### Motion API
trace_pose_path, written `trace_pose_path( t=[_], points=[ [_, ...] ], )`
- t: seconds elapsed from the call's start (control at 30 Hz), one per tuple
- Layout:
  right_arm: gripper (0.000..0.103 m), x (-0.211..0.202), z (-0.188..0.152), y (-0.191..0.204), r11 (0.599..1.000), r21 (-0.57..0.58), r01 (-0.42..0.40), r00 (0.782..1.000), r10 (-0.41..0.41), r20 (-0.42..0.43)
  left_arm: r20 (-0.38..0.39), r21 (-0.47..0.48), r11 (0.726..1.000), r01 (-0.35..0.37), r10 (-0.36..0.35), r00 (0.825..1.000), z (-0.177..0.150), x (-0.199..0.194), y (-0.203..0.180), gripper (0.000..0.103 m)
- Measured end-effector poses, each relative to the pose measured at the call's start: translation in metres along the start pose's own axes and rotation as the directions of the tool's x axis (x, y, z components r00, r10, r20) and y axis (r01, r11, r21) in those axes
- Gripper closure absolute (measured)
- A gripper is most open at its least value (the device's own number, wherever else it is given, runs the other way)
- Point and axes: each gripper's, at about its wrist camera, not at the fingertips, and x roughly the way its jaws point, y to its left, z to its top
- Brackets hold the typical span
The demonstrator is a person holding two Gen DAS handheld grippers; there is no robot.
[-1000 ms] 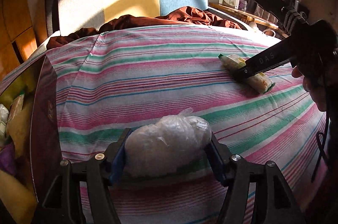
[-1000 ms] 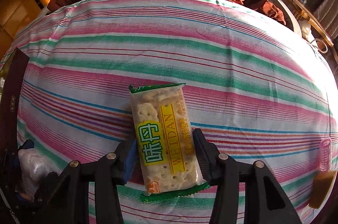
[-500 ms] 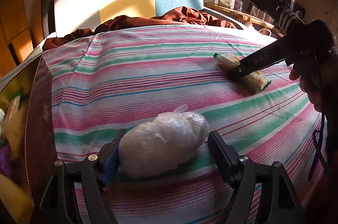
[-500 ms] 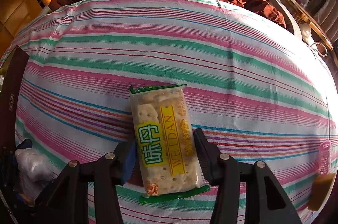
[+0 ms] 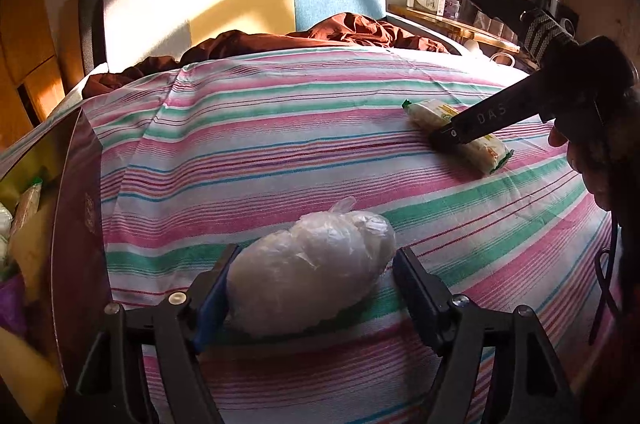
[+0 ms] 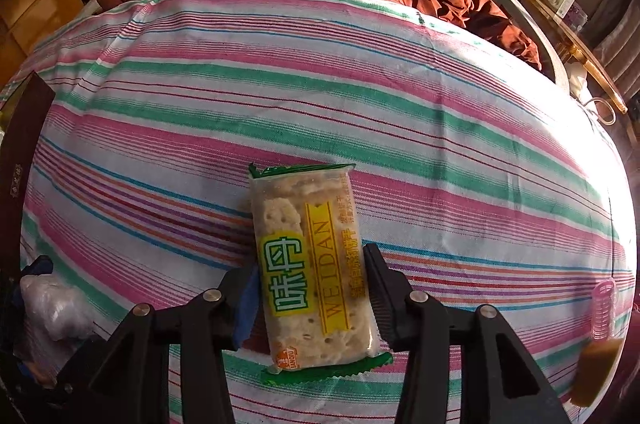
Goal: Organize objects
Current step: 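Lift the plastic bundle with the left gripper while the right lifts the cracker packet, then carry the plastic bundle into the gold tray and open the left gripper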
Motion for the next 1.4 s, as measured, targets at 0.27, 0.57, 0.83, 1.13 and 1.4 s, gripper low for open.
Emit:
trace_pose_path(
  t=[0.27, 0.57, 0.83, 1.13, 1.4],
  points=[
    [0.055, 0.01, 0.006, -0.009, 1.0, -0.007, 0.001, 1.0, -0.001, 0.011, -0.008, 0.035, 0.999, 0.002, -0.001, 1.0, -0.005, -0.013, 0.002, 0.047],
    [0.055, 0.018, 0.011, -0.013, 1.0, -0.021, 0.012, 1.0, -0.012, 0.025, -0.018, 0.084, 0.995, 0.06, -0.058, 0.998, -0.02, -0.037, -0.007, 0.049],
    [0.055, 0.018, 0.01, -0.012, 1.0, -0.023, 0.018, 0.999, -0.017, 0.029, 0.038, 0.093, 0.987, 0.127, -0.131, 0.991, -0.015, -0.088, 0.004, 0.049],
    [0.055, 0.016, 0.009, -0.008, 0.998, -0.041, 0.047, 0.998, -0.046, 0.039, 0.116, -0.151, 0.987, 0.052, -0.035, 0.993, 0.011, -0.137, 0.102, 0.047],
    [0.055, 0.016, 0.007, -0.005, 0.996, -0.054, 0.066, 0.997, -0.063, 0.045, -0.002, -0.467, 0.882, -0.067, 0.075, 0.997, 0.01, -0.118, 0.224, 0.046]
  ],
)
